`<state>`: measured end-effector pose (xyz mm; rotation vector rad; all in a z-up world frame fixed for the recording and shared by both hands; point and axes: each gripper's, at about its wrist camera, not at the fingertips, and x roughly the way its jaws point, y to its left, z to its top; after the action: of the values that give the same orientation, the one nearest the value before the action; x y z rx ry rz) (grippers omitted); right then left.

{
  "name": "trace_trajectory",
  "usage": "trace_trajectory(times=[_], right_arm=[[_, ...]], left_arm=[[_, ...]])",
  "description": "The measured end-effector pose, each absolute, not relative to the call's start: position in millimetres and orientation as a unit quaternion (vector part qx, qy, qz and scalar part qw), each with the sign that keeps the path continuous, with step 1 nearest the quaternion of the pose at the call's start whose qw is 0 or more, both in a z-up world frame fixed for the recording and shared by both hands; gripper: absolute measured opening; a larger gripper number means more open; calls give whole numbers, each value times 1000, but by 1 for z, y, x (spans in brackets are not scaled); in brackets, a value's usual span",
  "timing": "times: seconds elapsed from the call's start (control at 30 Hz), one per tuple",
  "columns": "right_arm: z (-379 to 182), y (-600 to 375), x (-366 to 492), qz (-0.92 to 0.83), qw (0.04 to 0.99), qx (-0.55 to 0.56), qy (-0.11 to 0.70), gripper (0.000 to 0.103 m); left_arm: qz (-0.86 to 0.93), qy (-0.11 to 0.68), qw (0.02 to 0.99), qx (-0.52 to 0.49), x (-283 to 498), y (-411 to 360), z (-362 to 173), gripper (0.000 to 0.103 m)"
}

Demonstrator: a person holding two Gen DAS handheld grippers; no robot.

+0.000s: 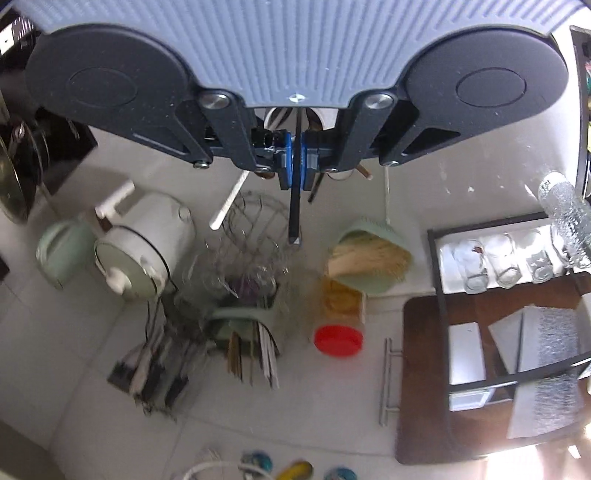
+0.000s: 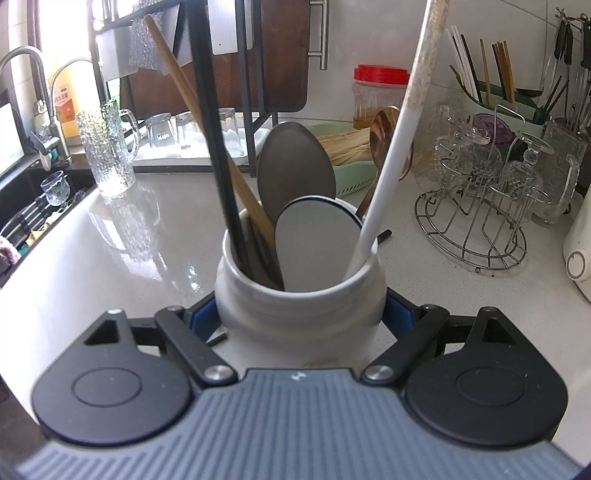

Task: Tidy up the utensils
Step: 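Lower the black chopstick into the crock with the left tool, then open the left tool to release the black chopstick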

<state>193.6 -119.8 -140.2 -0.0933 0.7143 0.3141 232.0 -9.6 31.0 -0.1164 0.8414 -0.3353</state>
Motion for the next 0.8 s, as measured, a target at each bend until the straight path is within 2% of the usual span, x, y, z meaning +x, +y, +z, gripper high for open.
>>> trace_trajectory(times=[0.23, 0.5, 0.8], right_arm=[[-141, -119, 193, 151, 925, -44, 345, 91], [-141, -118, 193, 148, 926, -42, 344, 91], [-141, -118, 193, 149, 926, -43, 344, 91]], left_arm=[[-190, 460, 867, -18, 255, -26, 31, 5], [-212, 536, 817, 28, 271, -42, 7, 5], [-212, 565, 797, 32, 280, -45, -10, 5]])
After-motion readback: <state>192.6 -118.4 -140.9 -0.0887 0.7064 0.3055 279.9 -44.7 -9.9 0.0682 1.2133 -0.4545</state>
